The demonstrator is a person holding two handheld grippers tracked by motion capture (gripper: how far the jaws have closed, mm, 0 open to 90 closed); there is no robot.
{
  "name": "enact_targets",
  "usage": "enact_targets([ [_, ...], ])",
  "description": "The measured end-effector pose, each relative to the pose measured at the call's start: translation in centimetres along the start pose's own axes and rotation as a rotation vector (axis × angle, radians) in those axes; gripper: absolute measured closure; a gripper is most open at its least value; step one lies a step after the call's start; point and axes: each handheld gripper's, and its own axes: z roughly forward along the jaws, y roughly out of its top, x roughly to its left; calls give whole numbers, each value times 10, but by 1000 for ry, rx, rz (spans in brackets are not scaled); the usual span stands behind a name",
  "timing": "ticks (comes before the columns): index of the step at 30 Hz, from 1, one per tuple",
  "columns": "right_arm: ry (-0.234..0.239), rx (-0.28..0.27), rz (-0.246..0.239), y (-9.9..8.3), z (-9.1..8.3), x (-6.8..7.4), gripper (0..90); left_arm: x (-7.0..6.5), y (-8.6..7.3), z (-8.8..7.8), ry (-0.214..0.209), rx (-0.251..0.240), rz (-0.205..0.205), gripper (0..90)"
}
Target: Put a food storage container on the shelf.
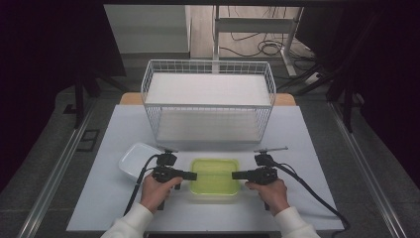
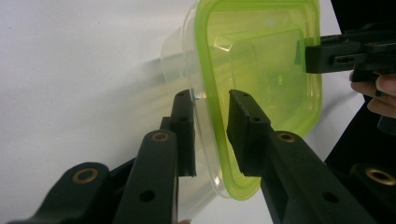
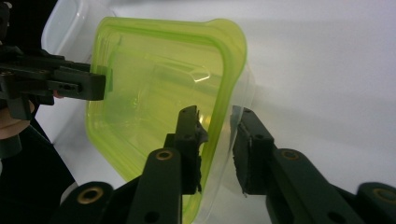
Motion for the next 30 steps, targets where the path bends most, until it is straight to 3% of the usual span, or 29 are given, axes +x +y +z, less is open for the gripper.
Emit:
enact_targets([
  [2,-8,-47,-8,-1,-4,3,779,-1,-1,-2,5,-33,24,780],
  [15,-12,-101,-76,-1,-17,12,783,-11,-2,-14,-4,-107,92,792],
  [24,-40,-183,-199,4,-39,34,781,-33,5,-36,16,-176,184,792],
  [28,-33,-197,-212,3,-44,37,781,-39,6,-41,24,-193,210,793],
  [30,-56,-217,-246,4,-49,43,779,-43,7,-44,28,-210,227,792],
])
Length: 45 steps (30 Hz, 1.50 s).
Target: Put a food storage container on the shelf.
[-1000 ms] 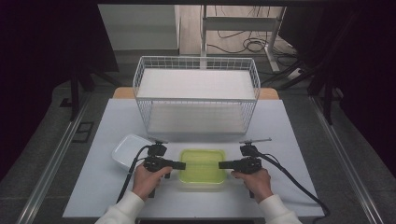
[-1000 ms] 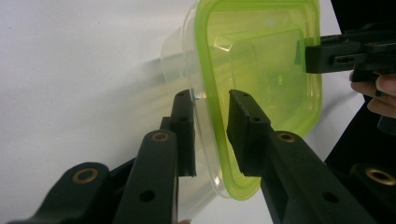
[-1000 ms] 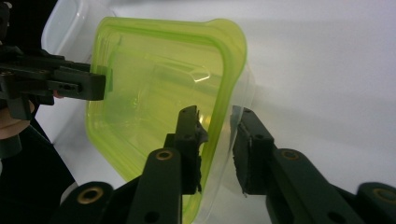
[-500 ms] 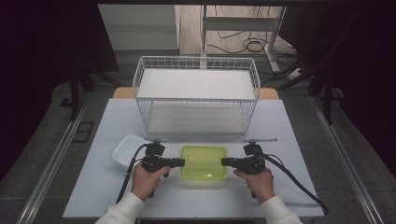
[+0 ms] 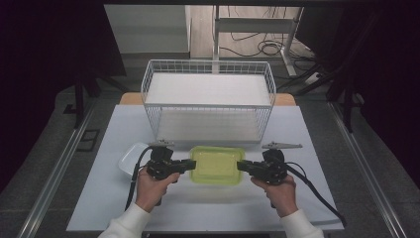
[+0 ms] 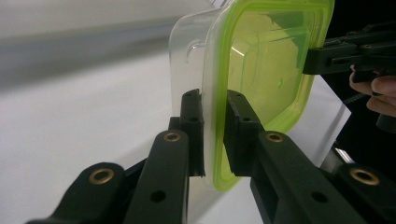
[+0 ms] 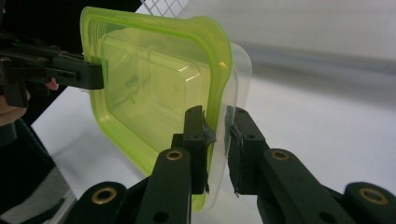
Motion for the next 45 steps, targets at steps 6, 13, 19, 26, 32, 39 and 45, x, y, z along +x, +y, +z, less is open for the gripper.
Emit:
enact_targets([
  [6,-3,-22,-40,4,-5,6,776,-4,3,-7,5,-19,27,794],
  [13,-22,-27,-84,6,-7,12,769,-4,5,-11,1,-32,35,793],
  [19,-20,-28,-88,8,-5,10,769,-4,5,-10,10,-39,32,793],
  [26,-13,-39,-100,13,-4,9,769,-5,11,-12,21,-49,43,794],
  [32,-16,-54,-119,21,-5,11,767,-4,20,-16,21,-67,49,793],
  [39,-25,-73,-150,42,-12,13,768,-6,37,-22,22,-87,72,793],
  [45,-34,-98,-169,55,-20,14,768,-12,49,-25,23,-113,92,793],
])
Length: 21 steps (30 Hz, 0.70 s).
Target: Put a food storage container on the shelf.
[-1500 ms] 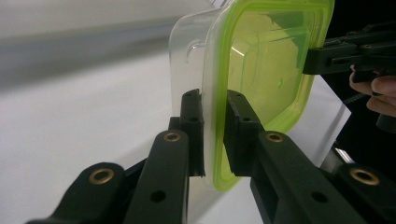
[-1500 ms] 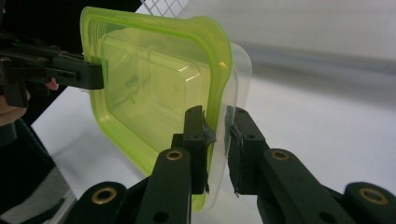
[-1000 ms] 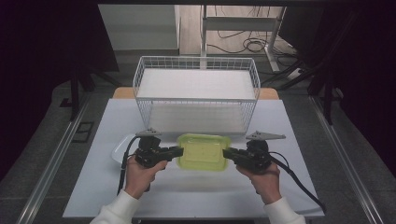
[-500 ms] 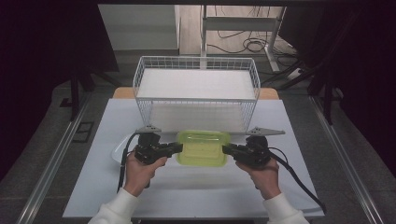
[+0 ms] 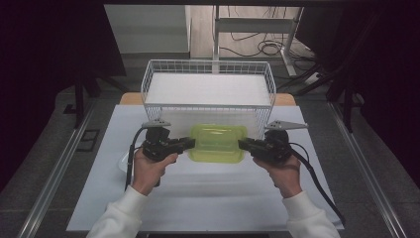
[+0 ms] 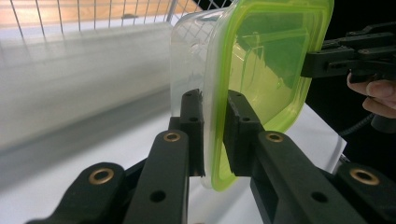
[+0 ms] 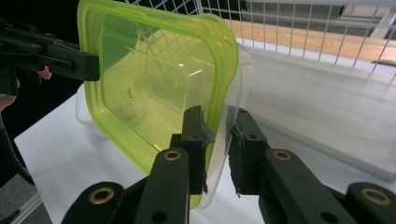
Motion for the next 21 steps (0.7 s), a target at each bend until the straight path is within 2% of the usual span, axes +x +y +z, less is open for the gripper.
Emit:
enact_targets([
  [5,-5,-22,-13,9,-3,-1,768,-1,13,-2,-1,-15,15,793],
  [12,-11,-46,-32,24,-6,-3,769,2,23,-3,-13,-30,11,793],
  [20,-12,-65,-45,36,-6,-2,769,2,35,-9,-3,-49,28,793],
  [21,-10,-72,-47,39,-6,-2,769,0,40,-11,4,-55,39,793],
])
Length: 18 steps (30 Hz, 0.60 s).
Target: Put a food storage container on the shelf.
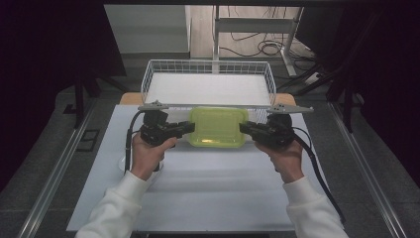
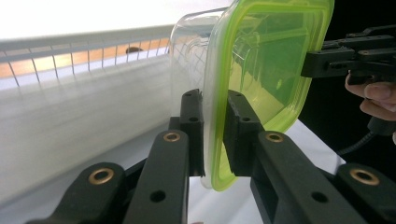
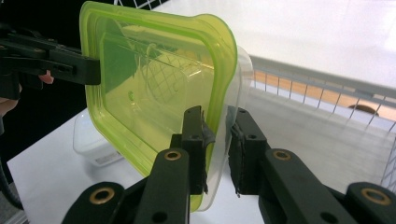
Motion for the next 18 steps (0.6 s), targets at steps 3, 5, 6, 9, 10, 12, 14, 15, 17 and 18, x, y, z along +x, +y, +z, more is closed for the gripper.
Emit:
enact_targets([
  [3,2,-8,-5,3,0,0,770,-1,3,-2,5,-11,10,793],
  [5,-2,-18,-11,8,-1,0,770,1,7,-2,2,-18,13,793],
  [6,-3,-18,-10,9,-1,0,770,1,9,-2,1,-19,15,793],
  [9,-3,-23,-14,14,0,-2,770,2,12,-2,3,-22,20,793],
  [10,-3,-25,-15,16,0,-2,770,2,15,-2,5,-25,21,793],
  [12,-6,-31,-18,19,1,-3,771,4,19,-2,7,-28,23,793],
  [14,-8,-32,-18,24,3,-5,771,5,22,-1,9,-31,24,793],
  [15,-8,-32,-18,24,3,-5,771,7,26,-1,7,-33,24,793],
  [17,-10,-37,-24,30,4,-7,771,9,30,0,3,-37,19,793],
  [18,-13,-39,-26,34,5,-8,771,10,34,0,-1,-40,19,793],
])
